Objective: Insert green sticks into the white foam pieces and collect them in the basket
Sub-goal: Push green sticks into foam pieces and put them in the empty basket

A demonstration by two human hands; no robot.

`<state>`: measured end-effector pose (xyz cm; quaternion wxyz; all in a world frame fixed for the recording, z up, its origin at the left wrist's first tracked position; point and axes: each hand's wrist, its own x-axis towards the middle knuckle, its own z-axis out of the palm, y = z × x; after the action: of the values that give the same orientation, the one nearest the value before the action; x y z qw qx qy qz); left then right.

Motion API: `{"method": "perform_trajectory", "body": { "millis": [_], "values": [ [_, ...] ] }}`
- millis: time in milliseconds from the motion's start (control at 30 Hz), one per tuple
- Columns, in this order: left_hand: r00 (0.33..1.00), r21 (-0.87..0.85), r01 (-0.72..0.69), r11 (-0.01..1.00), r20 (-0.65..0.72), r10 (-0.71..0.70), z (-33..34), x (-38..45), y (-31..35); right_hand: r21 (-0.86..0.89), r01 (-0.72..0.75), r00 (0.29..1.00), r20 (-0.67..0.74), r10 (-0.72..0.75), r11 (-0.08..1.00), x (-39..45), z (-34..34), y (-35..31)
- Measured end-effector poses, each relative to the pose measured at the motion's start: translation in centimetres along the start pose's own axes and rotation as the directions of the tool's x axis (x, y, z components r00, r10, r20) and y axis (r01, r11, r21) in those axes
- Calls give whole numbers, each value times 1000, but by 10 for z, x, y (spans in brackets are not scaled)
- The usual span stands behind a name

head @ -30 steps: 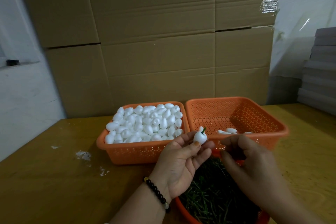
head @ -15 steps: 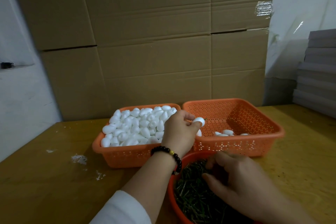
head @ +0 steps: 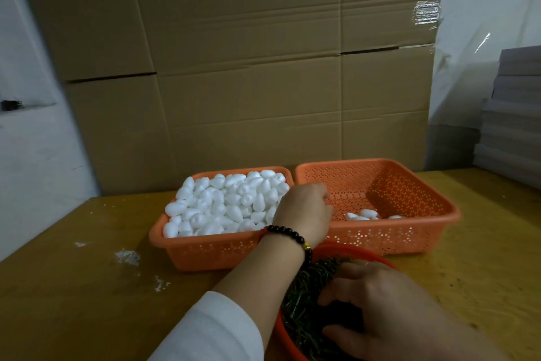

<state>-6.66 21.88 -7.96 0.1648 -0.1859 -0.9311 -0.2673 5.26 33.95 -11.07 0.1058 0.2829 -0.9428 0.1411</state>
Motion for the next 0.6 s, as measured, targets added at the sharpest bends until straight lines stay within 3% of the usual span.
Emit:
{"method": "perform_trajectory", "body": {
  "millis": [67,167,367,500,600],
  "values": [
    [997,-38,29,999,-76,-32,-11,1,-8,3,12,1000,7,-12,1000,1,1,1],
    [980,100,72,992,-191,-52,-33,9,-28,-8,23,999,24,-23,1000,2,1,4],
    [987,502,118,857,35,-156,-54,19,-74,-5,47,997,54,-47,999,5,1,3],
    [983,618,55,785,105,-152,-51,18,-86,5,51,997,64,-51,999,5,1,3],
    [988,672,50,739,75,-135,-48,17,-88,12,49,997,58,-50,999,4,1,2]
  ]
}}
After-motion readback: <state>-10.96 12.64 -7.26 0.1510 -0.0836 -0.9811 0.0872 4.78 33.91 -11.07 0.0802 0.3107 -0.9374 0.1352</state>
